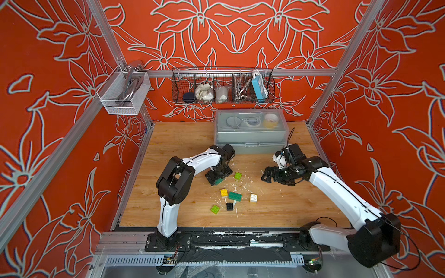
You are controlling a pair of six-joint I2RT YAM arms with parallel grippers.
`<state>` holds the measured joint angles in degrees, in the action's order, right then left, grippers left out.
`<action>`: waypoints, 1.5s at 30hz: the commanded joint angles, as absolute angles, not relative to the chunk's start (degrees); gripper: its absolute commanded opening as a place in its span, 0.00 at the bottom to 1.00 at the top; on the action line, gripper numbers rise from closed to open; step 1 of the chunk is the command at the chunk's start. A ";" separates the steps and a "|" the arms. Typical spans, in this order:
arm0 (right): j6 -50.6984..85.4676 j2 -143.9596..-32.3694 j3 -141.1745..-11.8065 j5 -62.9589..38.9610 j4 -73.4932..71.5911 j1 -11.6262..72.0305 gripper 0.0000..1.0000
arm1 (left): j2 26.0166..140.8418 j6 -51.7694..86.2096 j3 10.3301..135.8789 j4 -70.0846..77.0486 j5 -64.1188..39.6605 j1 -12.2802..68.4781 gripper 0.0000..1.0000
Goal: Assemble a giraffe with lego
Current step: Pick up the lego brick from the center of the board, then assemble the lego brick with the lego brick.
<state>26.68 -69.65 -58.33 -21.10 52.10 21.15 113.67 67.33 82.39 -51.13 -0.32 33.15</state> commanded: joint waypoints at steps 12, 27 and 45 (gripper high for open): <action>25.21 -69.52 -58.54 -21.25 53.45 19.38 0.99 | 115.03 66.98 80.90 -50.01 1.05 32.61 0.64; 24.83 -67.02 -59.05 -19.91 55.57 18.55 0.99 | 99.57 60.06 78.12 -59.41 3.95 38.07 0.40; 26.10 -66.92 -60.55 -20.30 56.02 17.92 1.00 | 101.83 61.70 77.04 -54.74 -2.98 44.64 0.41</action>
